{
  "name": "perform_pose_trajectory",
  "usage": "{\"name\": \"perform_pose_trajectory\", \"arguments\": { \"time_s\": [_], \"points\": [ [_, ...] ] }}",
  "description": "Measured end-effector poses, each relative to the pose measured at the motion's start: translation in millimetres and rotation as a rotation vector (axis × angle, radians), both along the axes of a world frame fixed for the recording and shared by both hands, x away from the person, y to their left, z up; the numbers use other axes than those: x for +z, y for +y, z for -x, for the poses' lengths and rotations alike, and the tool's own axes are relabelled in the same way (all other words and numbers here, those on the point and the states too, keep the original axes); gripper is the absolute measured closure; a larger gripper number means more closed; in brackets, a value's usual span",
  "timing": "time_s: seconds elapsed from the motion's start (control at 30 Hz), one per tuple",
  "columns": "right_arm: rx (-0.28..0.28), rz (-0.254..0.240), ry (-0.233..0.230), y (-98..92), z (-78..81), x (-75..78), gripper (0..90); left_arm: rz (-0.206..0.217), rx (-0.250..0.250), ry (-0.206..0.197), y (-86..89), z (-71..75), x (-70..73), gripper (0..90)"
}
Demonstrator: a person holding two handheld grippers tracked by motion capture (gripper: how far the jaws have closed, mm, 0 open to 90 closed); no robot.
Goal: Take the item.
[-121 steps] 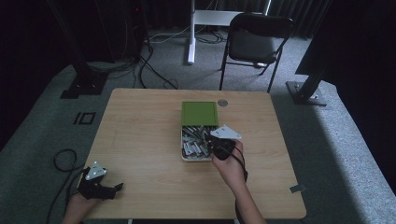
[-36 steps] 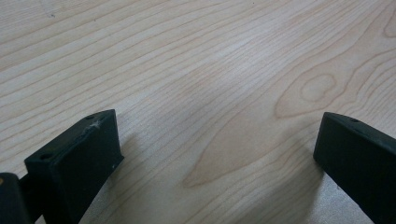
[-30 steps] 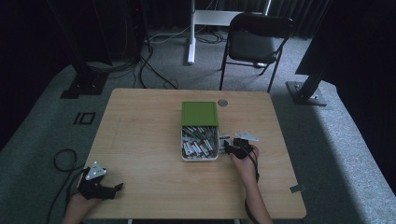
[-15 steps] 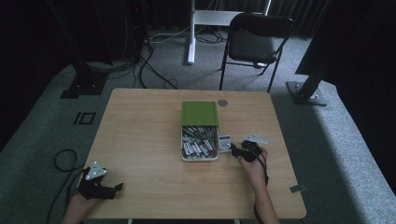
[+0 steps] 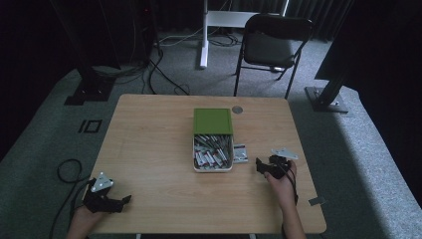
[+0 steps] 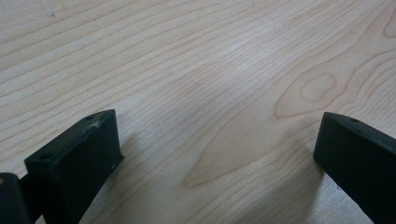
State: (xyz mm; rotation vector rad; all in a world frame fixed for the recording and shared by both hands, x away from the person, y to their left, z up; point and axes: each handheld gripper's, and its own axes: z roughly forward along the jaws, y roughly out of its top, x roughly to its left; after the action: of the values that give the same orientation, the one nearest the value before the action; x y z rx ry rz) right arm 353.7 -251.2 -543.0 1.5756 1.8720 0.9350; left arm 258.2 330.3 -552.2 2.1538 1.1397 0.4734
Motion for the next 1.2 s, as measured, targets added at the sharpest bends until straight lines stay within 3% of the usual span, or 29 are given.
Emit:
{"name": "perform_pose_trajectory", "arguments": {
  "time_s": [0.23, 0.33, 0.57, 0.8, 1.03, 1.2],
  "points": [
    [-0.044, -0.007, -0.006, -15.6, 12.8, 2.7, 21.8, 0.000, 0.000, 0.000, 0.0, -0.1, 0.0, 1.4],
    [-0.062, 0.015, 0.002, -20.0, 18.0, 3.3, 21.5, 0.000, 0.001, -0.001, 0.0, 0.0, 0.0, 1.4],
    [-0.120, 0.013, -0.034, -35.7, 31.5, 4.7, 22.3, 0.001, 0.000, -0.001, 0.0, 0.0, -0.1, 1.4],
    [-0.193, 0.069, -0.025, -47.2, 47.5, 2.4, 23.1, 0.000, 0.000, 0.000, 0.0, 0.0, 0.0, 1.4],
    [-0.218, 0.048, -0.001, -56.3, 59.9, -3.4, 22.7, 0.000, 0.000, -0.001, 0.0, 0.0, 0.0, 1.4],
    [-0.293, 0.053, -0.012, -60.3, 70.8, -4.9, 16.9, 0.000, 0.000, -0.001, 0.0, 0.0, 0.0, 1.4]
  ]
}}
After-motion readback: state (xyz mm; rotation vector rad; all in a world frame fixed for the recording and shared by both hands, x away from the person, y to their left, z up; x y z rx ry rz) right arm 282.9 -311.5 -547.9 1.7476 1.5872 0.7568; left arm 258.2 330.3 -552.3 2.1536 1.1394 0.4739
